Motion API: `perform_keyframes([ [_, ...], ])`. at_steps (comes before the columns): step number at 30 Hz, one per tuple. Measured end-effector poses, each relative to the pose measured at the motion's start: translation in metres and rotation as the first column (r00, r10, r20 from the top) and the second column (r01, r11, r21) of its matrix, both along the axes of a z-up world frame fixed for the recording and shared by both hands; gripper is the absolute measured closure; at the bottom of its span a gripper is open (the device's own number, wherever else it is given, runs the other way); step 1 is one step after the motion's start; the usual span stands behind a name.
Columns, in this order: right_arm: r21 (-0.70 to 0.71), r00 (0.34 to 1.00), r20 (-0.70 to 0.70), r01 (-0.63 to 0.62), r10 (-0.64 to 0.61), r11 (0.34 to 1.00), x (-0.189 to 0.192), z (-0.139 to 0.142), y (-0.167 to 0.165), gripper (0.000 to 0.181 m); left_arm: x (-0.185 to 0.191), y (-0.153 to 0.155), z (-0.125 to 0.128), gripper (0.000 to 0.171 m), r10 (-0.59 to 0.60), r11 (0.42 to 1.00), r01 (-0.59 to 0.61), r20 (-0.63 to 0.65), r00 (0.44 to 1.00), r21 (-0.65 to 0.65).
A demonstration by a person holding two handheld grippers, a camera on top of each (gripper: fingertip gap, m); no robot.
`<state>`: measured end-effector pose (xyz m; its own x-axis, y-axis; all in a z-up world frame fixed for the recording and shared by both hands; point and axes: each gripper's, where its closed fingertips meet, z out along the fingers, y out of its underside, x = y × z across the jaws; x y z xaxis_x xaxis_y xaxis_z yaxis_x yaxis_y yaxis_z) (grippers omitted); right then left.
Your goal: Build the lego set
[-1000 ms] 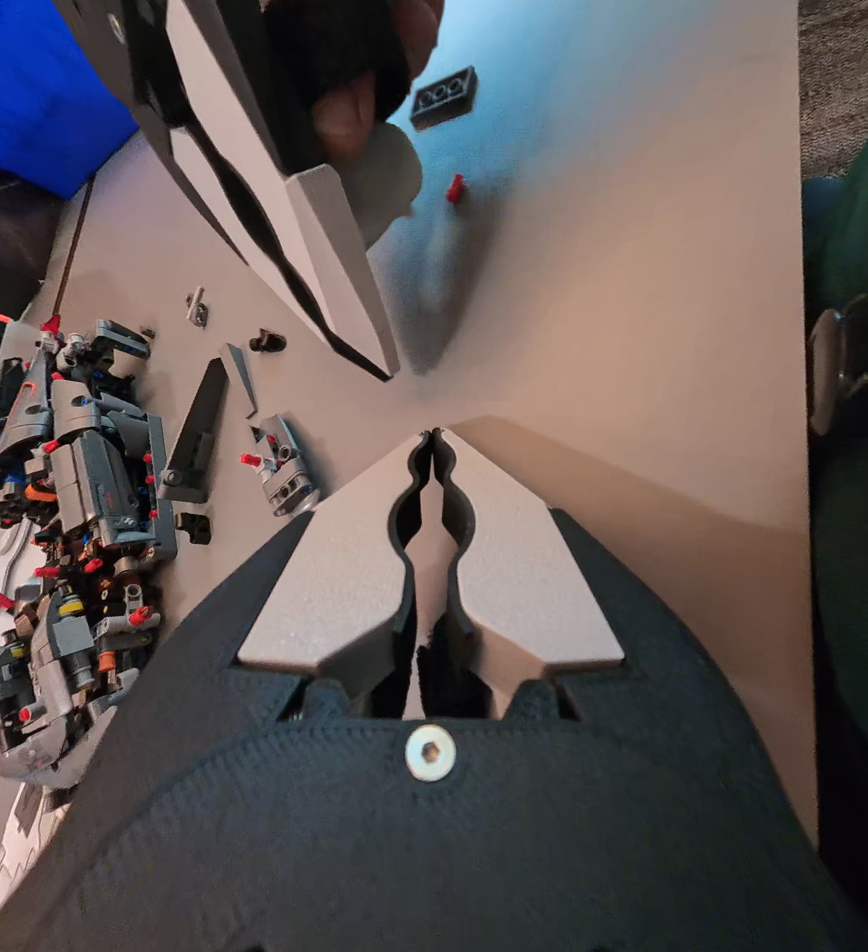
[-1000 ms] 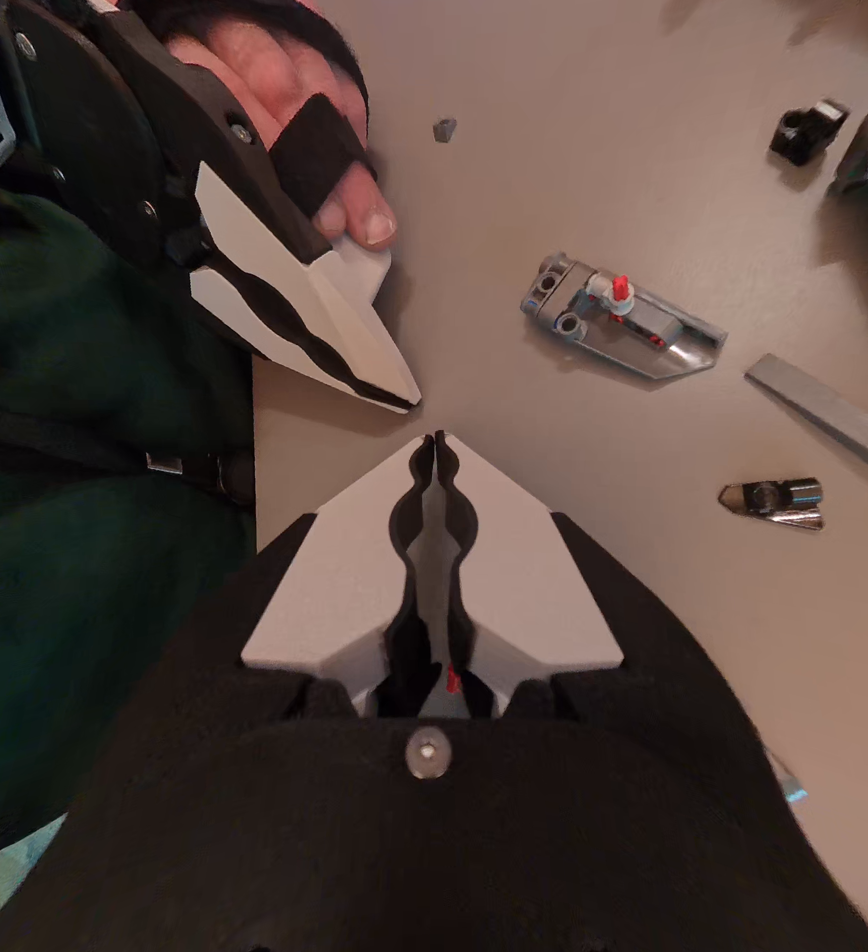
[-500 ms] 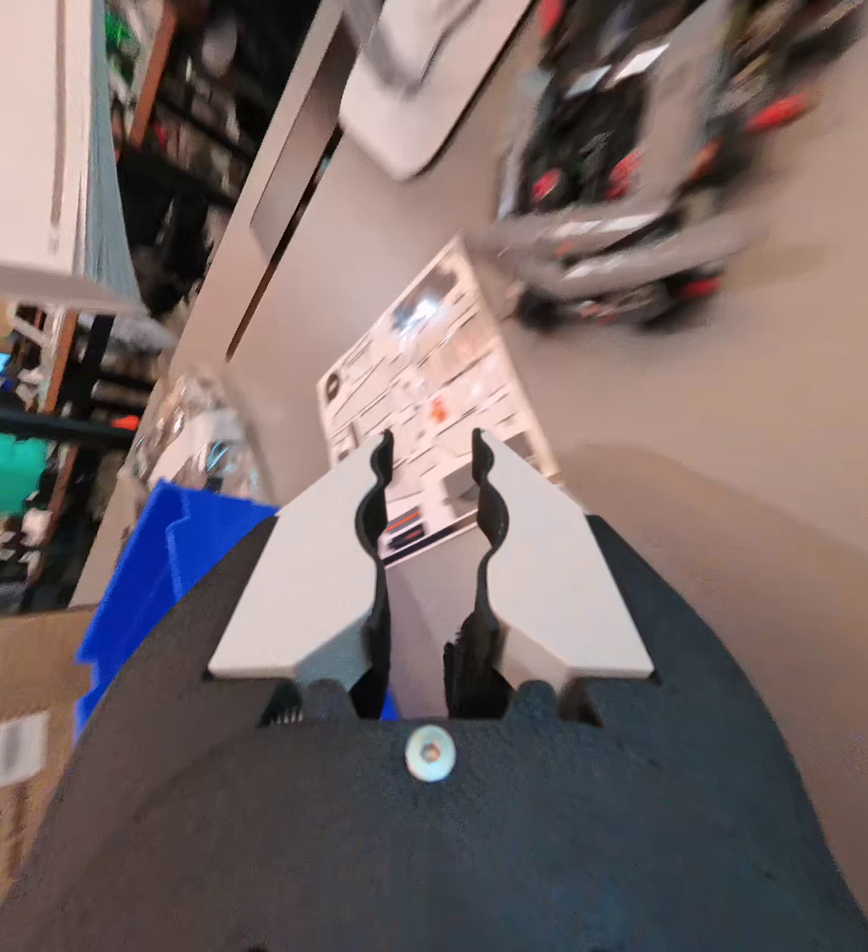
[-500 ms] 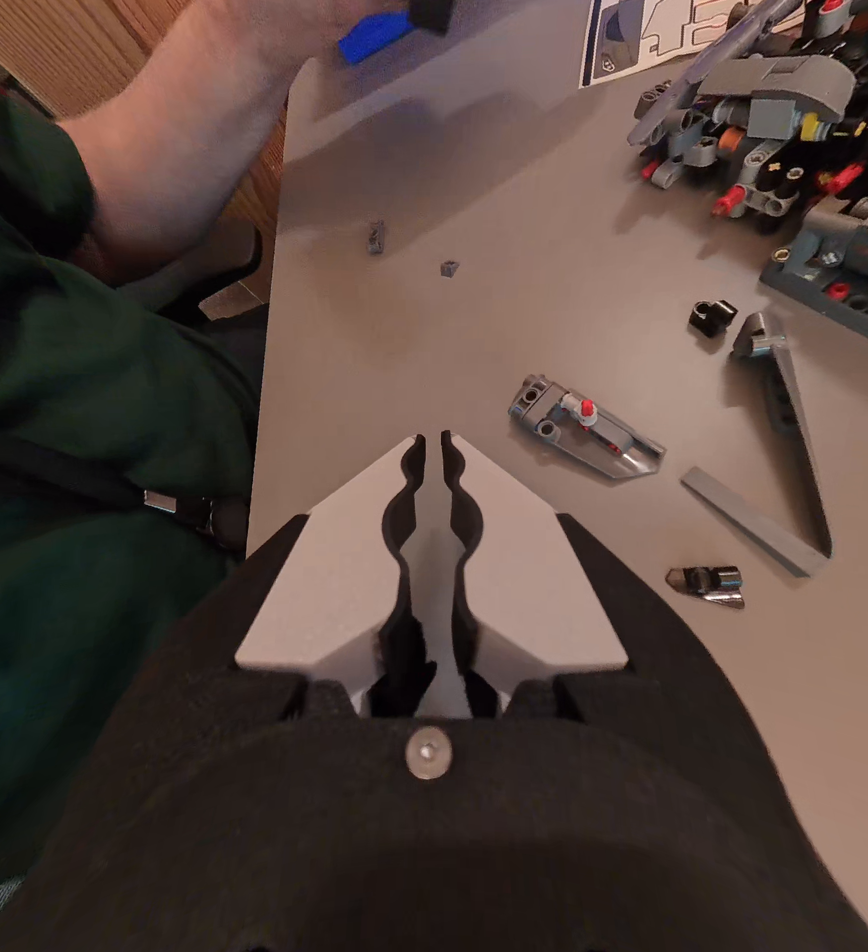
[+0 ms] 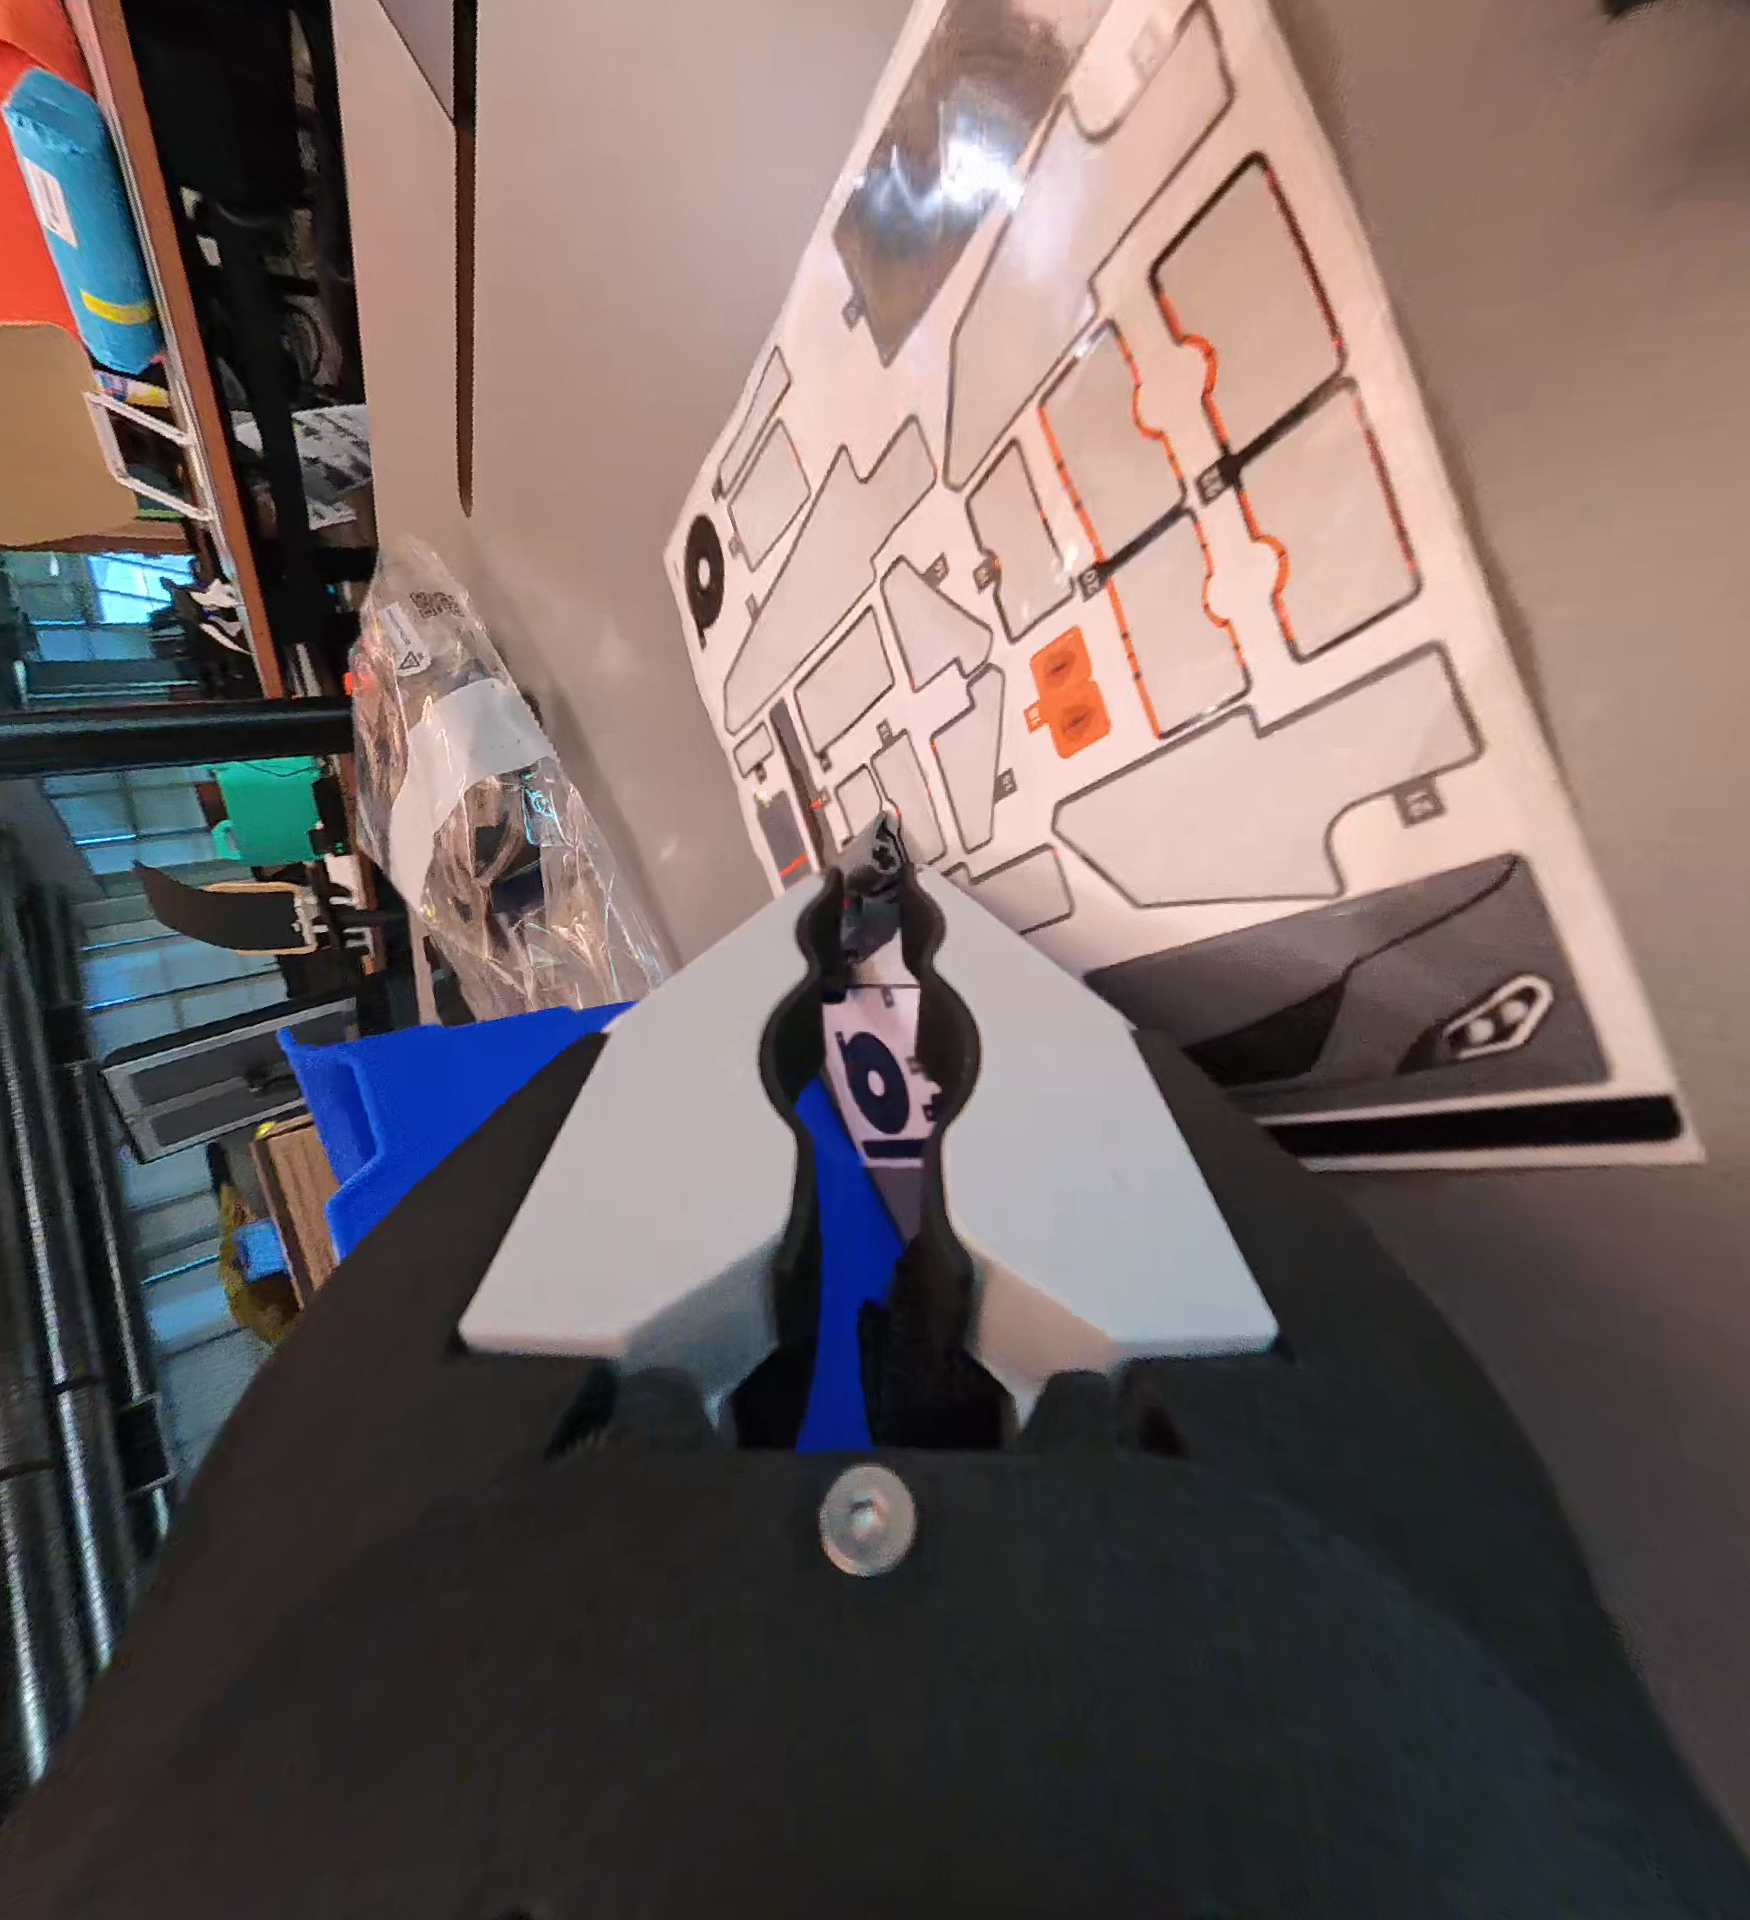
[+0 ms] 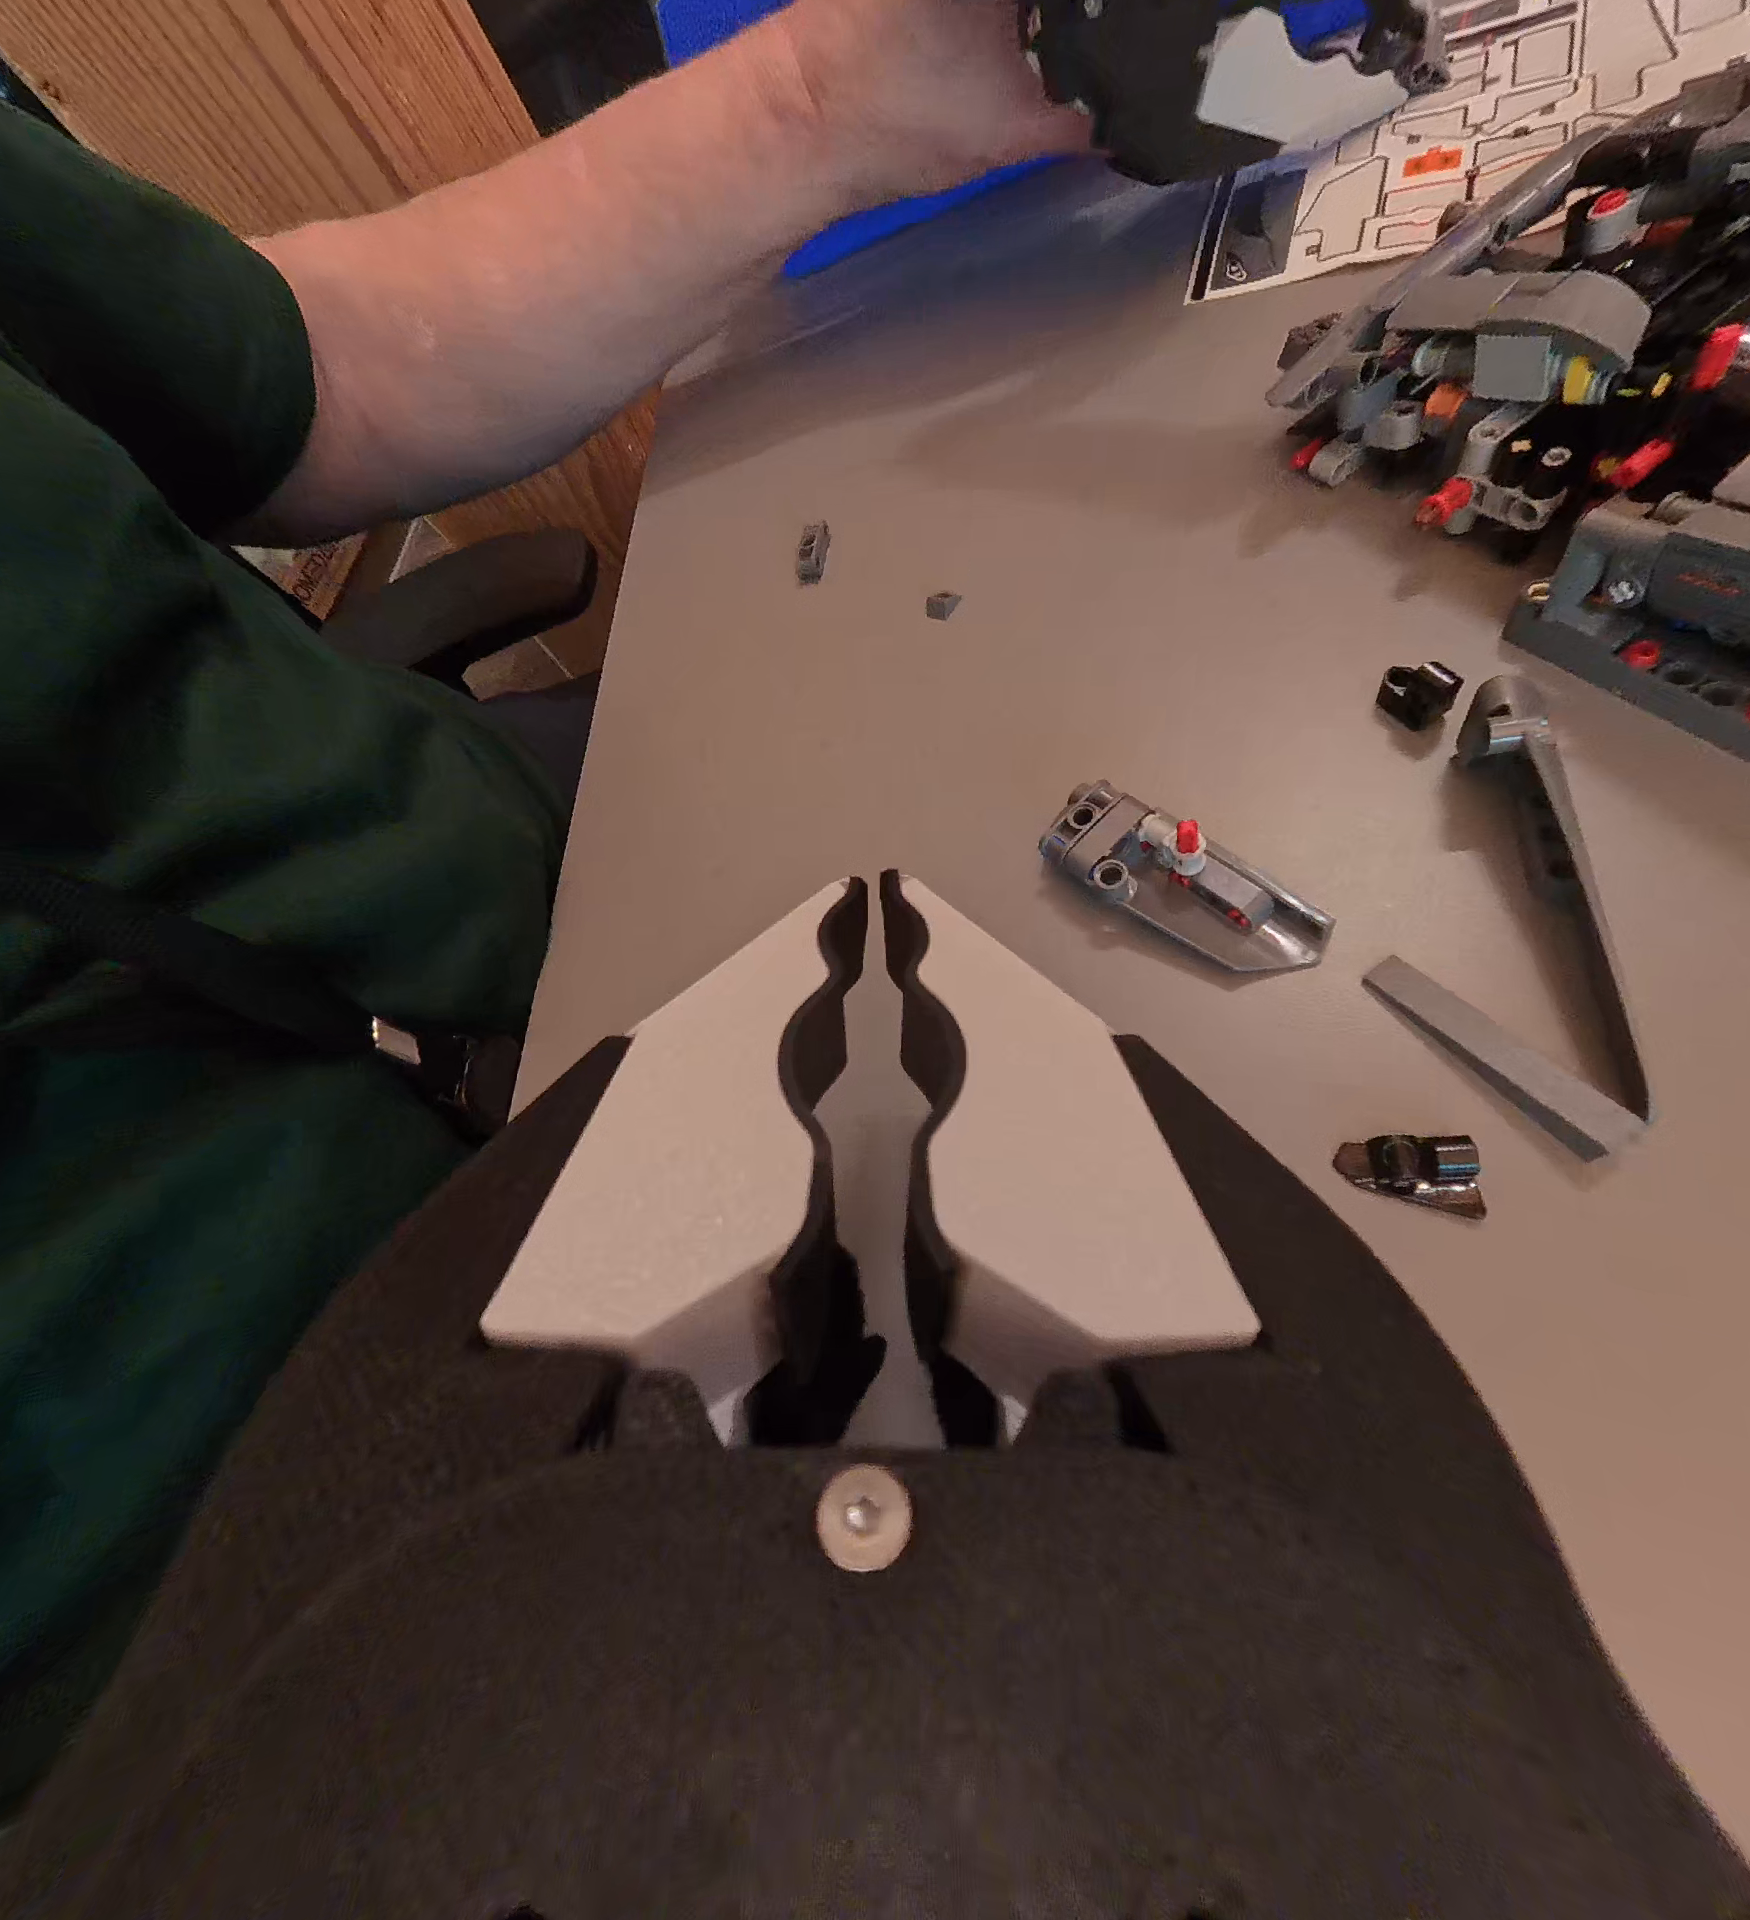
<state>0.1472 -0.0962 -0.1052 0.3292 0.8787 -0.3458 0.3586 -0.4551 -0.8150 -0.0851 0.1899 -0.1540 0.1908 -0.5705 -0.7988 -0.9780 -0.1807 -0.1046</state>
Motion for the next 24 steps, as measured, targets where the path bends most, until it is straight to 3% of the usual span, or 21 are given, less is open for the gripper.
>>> perform_keyframes([
  [11,0.027,0.998,-0.057,0.017,-0.016,0.999,0.015,0.004,0.005,0.181,0.003,-0.012,0.016,0.168,-0.051,0.994,0.049,0.016,0.999,0.102],
  [18,0.051,0.995,-0.081,0.057,-0.053,0.997,0.025,0.015,0.007,0.181,0.043,-0.083,0.055,0.171,-0.191,0.981,0.18,0.191,0.963,0.077],
  [21,0.079,0.995,-0.06,0.085,-0.08,0.993,0.027,0.019,0.007,0.18,0.081,-0.129,0.063,0.171,-0.261,0.961,0.275,0.357,0.897,0.013],
  [24,0.153,0.989,-0.022,0.149,-0.147,0.977,0.024,0.026,0.006,0.171,0.117,-0.17,0.082,0.171,-0.271,0.938,0.345,0.572,0.774,-0.022],
])
